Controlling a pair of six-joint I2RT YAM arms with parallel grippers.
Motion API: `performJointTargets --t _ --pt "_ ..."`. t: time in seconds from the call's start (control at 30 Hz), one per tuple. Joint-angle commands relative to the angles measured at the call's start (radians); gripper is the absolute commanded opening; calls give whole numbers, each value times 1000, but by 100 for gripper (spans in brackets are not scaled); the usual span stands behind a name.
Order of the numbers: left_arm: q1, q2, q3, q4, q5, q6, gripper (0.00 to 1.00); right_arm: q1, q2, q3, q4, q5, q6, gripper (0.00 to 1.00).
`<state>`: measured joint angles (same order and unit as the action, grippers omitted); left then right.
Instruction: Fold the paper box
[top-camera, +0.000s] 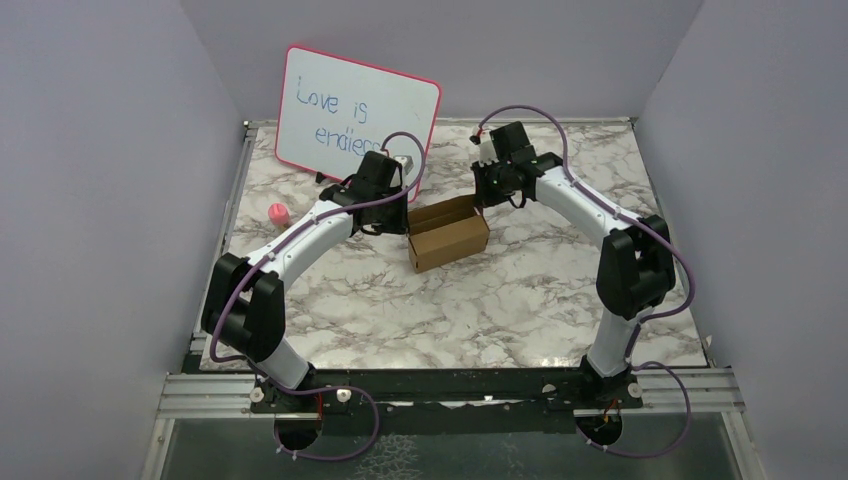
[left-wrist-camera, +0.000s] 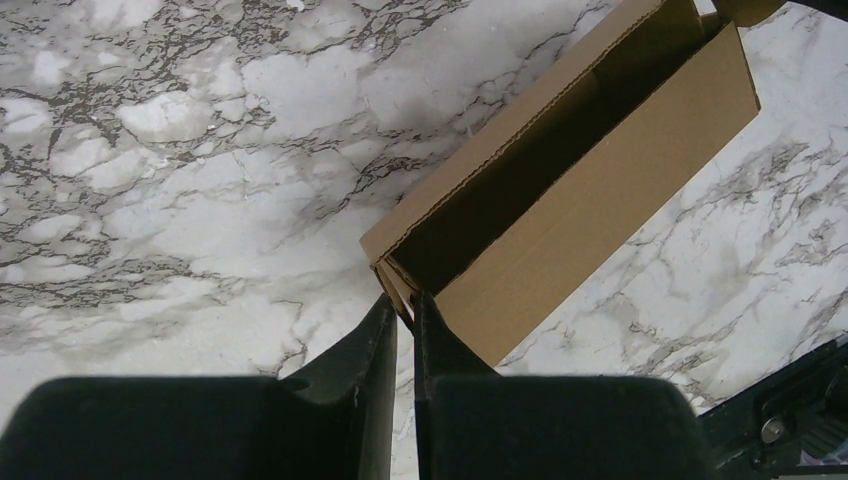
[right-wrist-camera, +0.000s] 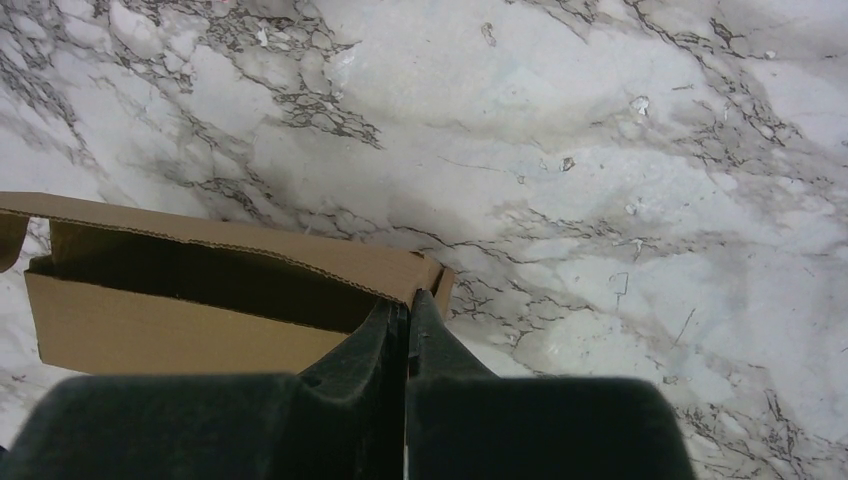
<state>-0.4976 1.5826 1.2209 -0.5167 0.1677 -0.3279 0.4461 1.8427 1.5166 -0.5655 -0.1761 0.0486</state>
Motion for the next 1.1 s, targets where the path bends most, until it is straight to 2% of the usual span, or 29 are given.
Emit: performJointTargets --t 0.0,0.07,0.2,0.47,0.6,0.73,0.83,0.93,1.07 --pt "-7 7 -1 67 31 -18 10 34 -13 -25 2 -50 75 1" --pt "-6 4 -4 67 25 -16 11 33 -17 -31 13 -43 75 1" --pt "1 -6 -10 67 21 -11 14 33 -29 -38 33 -26 73 14" --pt "70 -75 -32 66 41 2 35 33 -144 -103 115 27 66 41" --pt "124 -130 -31 64 84 20 45 33 -236 -176 172 52 58 50" --pt "195 -169 -7 61 125 42 52 34 -327 -265 194 61 58 54" --pt "228 -154 37 49 132 73 52 33 -403 -350 208 53 73 54" --pt "235 -86 106 35 158 88 52 38 -487 -455 244 11 118 53" --pt "235 34 213 23 221 102 49 90 -598 -597 304 29 175 50"
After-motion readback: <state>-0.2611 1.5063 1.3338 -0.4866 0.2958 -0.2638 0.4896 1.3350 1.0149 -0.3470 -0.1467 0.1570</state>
